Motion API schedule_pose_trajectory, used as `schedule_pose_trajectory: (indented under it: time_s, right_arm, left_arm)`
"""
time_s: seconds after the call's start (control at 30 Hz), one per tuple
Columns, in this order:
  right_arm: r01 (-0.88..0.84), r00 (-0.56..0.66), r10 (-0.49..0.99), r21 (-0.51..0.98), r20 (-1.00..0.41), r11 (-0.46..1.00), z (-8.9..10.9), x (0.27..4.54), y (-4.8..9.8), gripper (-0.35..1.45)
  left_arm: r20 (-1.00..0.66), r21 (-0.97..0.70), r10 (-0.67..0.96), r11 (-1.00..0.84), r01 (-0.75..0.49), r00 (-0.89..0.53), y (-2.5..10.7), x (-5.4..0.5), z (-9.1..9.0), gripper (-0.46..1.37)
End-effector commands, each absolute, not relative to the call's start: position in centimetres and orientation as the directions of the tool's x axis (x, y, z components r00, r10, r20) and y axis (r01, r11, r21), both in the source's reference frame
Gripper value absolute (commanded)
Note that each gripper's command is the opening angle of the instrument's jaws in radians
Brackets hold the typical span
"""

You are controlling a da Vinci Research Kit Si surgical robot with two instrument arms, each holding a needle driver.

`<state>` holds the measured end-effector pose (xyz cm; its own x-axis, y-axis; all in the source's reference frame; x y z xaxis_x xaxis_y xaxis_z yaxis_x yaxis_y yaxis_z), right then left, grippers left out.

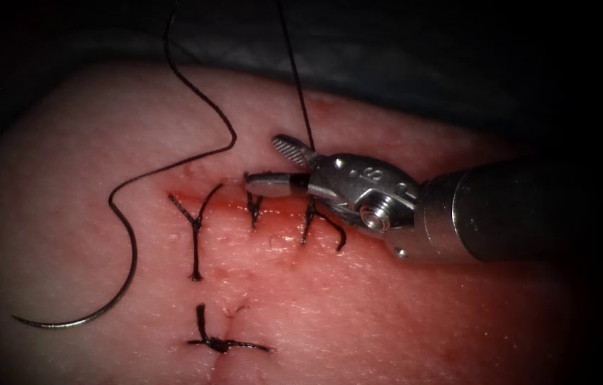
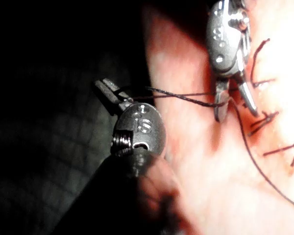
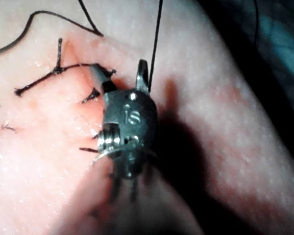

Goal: Wound Closure
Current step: Snip working suture with right jaws

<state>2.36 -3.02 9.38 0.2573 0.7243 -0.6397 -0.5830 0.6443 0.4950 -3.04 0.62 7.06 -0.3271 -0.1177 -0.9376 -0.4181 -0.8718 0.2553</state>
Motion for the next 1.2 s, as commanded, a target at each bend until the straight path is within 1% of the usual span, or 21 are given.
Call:
schedule_pose_trajectory:
  time_s: [0.03,0.7,0.9,1.2]
  right_arm:
    - [-0.583,0.258,0.724,0.495,-0.64,0.645,9.37,2.35,-3.02,0.69]
    - [-0.562,0.263,0.723,0.508,-0.639,0.653,9.12,2.29,-3.21,0.7]
    - [-0.551,0.267,0.719,0.511,-0.641,0.66,9.0,2.21,-3.34,0.7]
    - [-0.553,0.271,0.718,0.507,-0.641,0.661,8.84,1.97,-3.43,0.7]
  left_arm:
    - [-0.938,0.254,-0.117,-0.873,-0.416,-0.327,0.63,-3.03,7.05,-0.35]
    - [-0.941,0.244,-0.109,-0.876,-0.416,-0.321,0.65,-2.98,7.01,-0.35]
    - [-0.941,0.243,-0.109,-0.877,-0.415,-0.32,0.63,-2.96,6.99,-0.35]
    - [-0.94,0.247,-0.113,-0.876,-0.414,-0.323,0.61,-2.97,6.93,-0.35]
